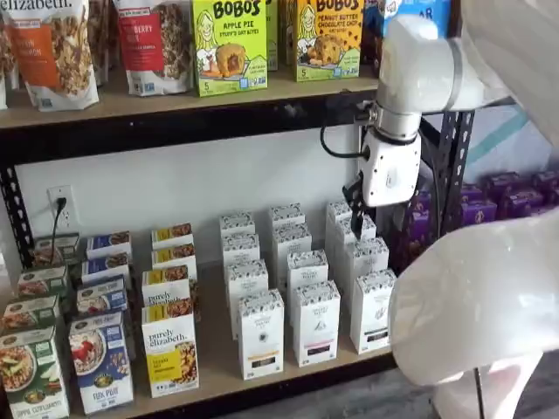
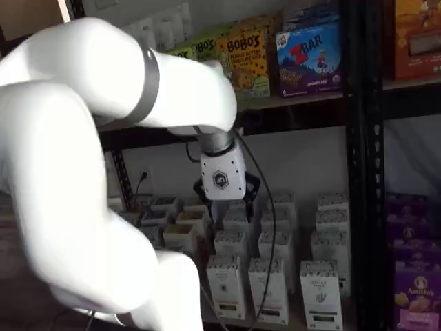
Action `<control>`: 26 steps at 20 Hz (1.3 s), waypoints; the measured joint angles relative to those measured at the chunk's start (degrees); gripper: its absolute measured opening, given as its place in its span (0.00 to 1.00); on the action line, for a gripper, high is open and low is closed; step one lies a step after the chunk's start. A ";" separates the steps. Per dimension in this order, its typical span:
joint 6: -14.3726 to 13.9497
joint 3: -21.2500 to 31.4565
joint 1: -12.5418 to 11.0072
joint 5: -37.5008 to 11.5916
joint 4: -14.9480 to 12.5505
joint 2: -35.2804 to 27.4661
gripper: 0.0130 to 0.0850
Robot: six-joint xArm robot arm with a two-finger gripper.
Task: Pick up the white box with a green strip in the middle, on the bottom shelf, the sixth box from the left
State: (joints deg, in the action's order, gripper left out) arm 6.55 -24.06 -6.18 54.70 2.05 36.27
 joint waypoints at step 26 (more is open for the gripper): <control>7.73 -8.87 0.94 -39.01 7.65 -45.92 1.00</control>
State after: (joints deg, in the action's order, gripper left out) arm 14.27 -32.93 -5.24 15.69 9.71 -9.64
